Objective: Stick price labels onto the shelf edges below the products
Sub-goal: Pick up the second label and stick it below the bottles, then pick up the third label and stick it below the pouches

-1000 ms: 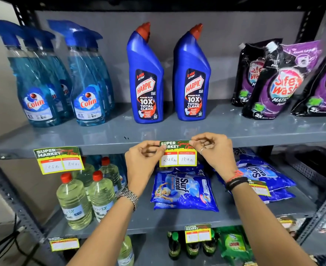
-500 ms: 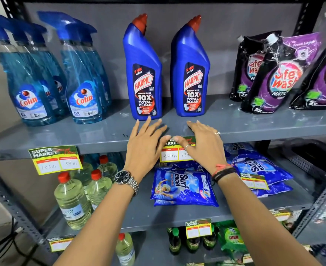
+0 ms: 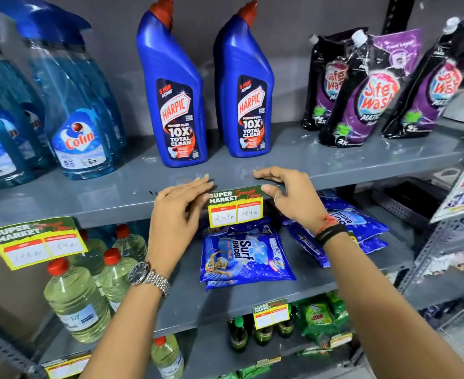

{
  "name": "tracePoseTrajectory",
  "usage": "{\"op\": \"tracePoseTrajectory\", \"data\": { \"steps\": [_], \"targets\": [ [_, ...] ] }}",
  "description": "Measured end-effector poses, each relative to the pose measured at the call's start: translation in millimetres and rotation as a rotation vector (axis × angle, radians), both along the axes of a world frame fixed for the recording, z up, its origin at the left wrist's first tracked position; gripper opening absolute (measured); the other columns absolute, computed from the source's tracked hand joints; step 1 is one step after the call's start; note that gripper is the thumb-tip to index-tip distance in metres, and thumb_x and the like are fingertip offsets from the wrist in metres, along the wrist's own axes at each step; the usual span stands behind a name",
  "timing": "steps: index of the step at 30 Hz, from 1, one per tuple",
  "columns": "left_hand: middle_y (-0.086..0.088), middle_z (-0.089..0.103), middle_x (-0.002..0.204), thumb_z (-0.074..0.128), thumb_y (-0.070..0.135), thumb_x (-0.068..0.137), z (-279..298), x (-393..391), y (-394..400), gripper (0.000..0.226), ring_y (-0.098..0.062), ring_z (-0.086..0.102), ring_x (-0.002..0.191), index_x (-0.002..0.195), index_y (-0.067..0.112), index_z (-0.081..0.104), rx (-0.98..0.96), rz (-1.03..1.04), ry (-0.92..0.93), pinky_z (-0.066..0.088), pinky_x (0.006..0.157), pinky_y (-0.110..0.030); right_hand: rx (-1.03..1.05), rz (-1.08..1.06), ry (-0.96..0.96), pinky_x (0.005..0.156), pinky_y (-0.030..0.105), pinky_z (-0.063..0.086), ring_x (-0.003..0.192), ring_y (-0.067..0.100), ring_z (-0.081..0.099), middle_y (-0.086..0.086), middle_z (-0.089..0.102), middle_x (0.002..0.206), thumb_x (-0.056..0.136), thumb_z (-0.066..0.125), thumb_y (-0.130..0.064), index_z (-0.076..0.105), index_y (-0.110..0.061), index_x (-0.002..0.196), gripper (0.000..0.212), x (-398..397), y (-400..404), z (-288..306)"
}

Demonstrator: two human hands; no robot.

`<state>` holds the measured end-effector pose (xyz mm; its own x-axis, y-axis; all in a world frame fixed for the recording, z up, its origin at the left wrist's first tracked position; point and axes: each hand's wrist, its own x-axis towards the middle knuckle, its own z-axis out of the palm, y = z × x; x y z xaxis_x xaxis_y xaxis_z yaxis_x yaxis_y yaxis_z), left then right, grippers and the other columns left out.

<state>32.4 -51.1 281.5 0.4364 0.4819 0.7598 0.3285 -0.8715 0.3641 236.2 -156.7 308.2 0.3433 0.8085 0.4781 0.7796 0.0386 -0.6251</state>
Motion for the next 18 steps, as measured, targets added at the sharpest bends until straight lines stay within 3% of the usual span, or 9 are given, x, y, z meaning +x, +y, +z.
{"op": "tracePoseTrajectory", "data": {
  "steps": [3,6,13,16,18],
  "targets": [
    [0.008,0.058,0.131,0.054,0.003,0.089,-15.7,-3.0,-11.8,0.036,-0.006,0.048,0.129,0.12,0.018,0.064,0.031,-0.047,-0.134,0.033,0.111,-0.029,0.057,0.005,0.008,0.106,0.021,0.036,0.118,0.009,0.056,-0.001,0.066,0.12,0.087,0.053,-0.002,0.062,-0.015,0.114,0.031,0.0,-4.7,-4.2],
    [0.005,0.055,0.133,0.051,-0.004,0.084,-41.6,2.1,-26.8,0.044,-0.007,0.046,0.131,0.122,0.013,0.061,0.129,-0.145,-0.1,0.031,0.114,-0.029,0.215,-0.019,-0.009,0.113,0.032,0.033,0.121,0.005,0.051,-0.005,0.062,0.121,0.086,0.048,0.003,0.062,-0.011,0.116,0.036,-1.4,-16.1,-22.0],
    [0.007,0.053,0.136,0.048,0.007,0.087,-89.8,60.1,-58.5,0.042,-0.007,0.045,0.131,0.127,0.015,0.057,0.026,-0.315,0.053,0.03,0.113,-0.023,0.336,-0.17,0.071,0.11,0.021,0.034,0.127,0.001,0.045,-0.008,0.057,0.127,0.087,0.052,0.002,0.06,-0.013,0.117,0.035,21.3,-58.5,-69.3],
    [0.011,0.051,0.135,0.047,0.012,0.089,-101.5,100.5,-60.0,0.041,-0.003,0.043,0.13,0.128,0.017,0.056,-0.057,-0.302,0.094,0.03,0.112,-0.022,0.301,-0.297,0.143,0.092,0.008,0.044,0.119,0.007,0.055,-0.01,0.062,0.117,0.087,0.052,-0.001,0.062,-0.019,0.111,0.033,62.5,-75.6,-92.3],
    [0.014,0.048,0.133,0.044,0.018,0.089,-108.4,122.7,-57.1,0.04,0.0,0.042,0.128,0.128,0.017,0.057,-0.1,-0.272,0.11,0.026,0.111,-0.015,0.258,-0.385,0.15,0.076,0.006,0.046,0.101,0.016,0.065,-0.009,0.067,0.108,0.085,0.052,-0.001,0.064,-0.021,0.109,0.034,91.8,-83.3,-108.5]
  ]
}}
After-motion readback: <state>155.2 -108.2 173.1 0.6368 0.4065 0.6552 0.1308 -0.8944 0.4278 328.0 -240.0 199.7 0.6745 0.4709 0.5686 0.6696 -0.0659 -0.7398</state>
